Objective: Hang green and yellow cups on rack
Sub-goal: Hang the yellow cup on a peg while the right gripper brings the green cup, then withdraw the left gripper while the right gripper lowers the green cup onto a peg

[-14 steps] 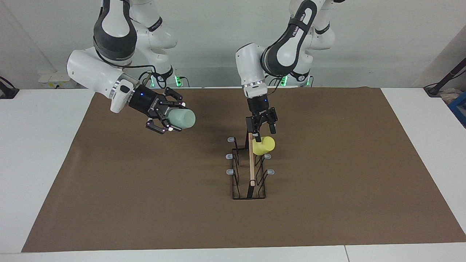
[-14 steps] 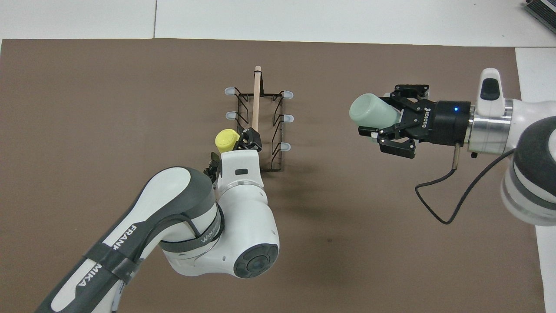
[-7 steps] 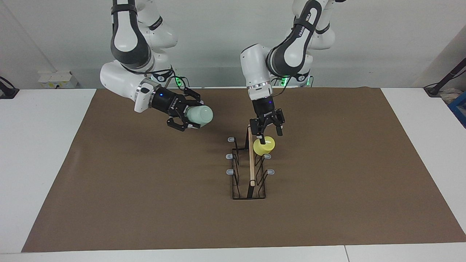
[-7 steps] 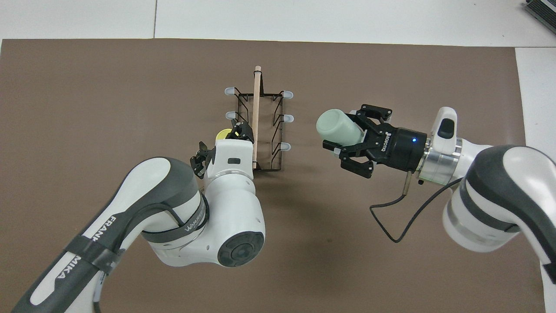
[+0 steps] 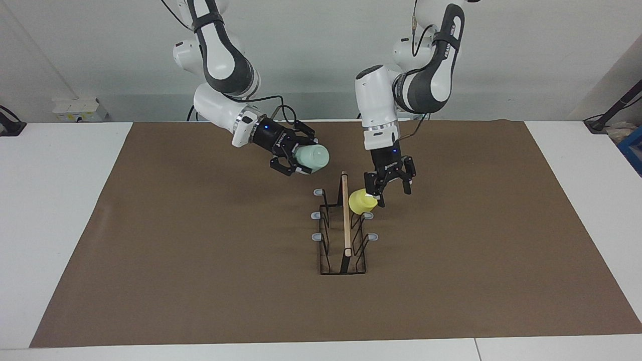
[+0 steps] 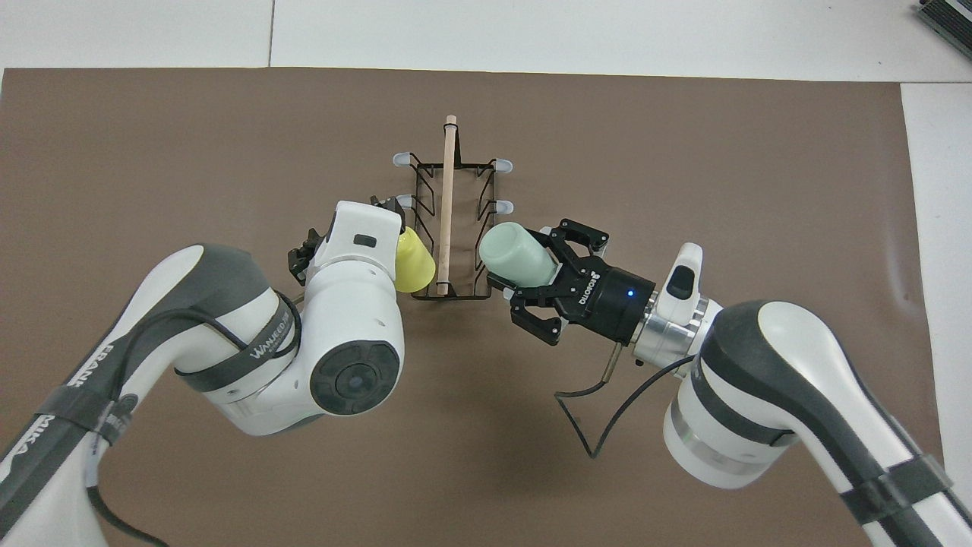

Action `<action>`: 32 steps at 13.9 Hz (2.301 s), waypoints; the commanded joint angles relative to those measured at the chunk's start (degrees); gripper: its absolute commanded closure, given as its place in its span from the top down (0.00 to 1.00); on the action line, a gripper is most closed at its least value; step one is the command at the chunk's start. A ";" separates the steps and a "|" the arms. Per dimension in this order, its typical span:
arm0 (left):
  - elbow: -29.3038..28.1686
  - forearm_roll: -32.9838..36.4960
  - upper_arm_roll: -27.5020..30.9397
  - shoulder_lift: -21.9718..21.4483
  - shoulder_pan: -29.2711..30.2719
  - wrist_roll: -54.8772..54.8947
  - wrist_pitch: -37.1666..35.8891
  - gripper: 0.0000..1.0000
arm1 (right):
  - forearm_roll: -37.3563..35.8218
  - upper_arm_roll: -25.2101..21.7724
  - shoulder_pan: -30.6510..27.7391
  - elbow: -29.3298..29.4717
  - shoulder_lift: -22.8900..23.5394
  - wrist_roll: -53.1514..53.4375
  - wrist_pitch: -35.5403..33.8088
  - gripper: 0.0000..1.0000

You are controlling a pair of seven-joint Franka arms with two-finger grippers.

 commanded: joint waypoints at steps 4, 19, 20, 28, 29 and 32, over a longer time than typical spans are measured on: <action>-0.52 -10.92 5.47 -3.56 0.16 19.69 1.06 1.00 | 6.07 -0.14 1.25 2.65 6.19 -8.62 1.03 0.00; 5.70 -44.42 21.56 -8.49 -0.27 81.84 -18.32 0.99 | 6.95 0.65 4.42 13.47 14.55 -9.07 12.63 0.00; 8.25 -45.83 22.79 -8.05 -0.36 84.92 -22.10 0.99 | 6.95 0.65 4.42 13.38 15.08 -9.25 12.63 0.00; 21.61 -49.18 27.01 -5.15 0.60 98.91 -40.32 1.00 | 16.61 0.57 2.22 3.90 11.05 -19.09 0.69 0.00; 22.33 -50.22 27.63 -4.72 1.13 99.97 -41.20 1.00 | 17.40 0.56 1.44 2.23 10.26 -20.92 -0.89 0.00; 21.02 -50.94 30.08 -6.20 0.78 100.85 -42.35 1.00 | 17.41 0.56 -1.12 -2.25 8.41 -24.01 -3.28 0.00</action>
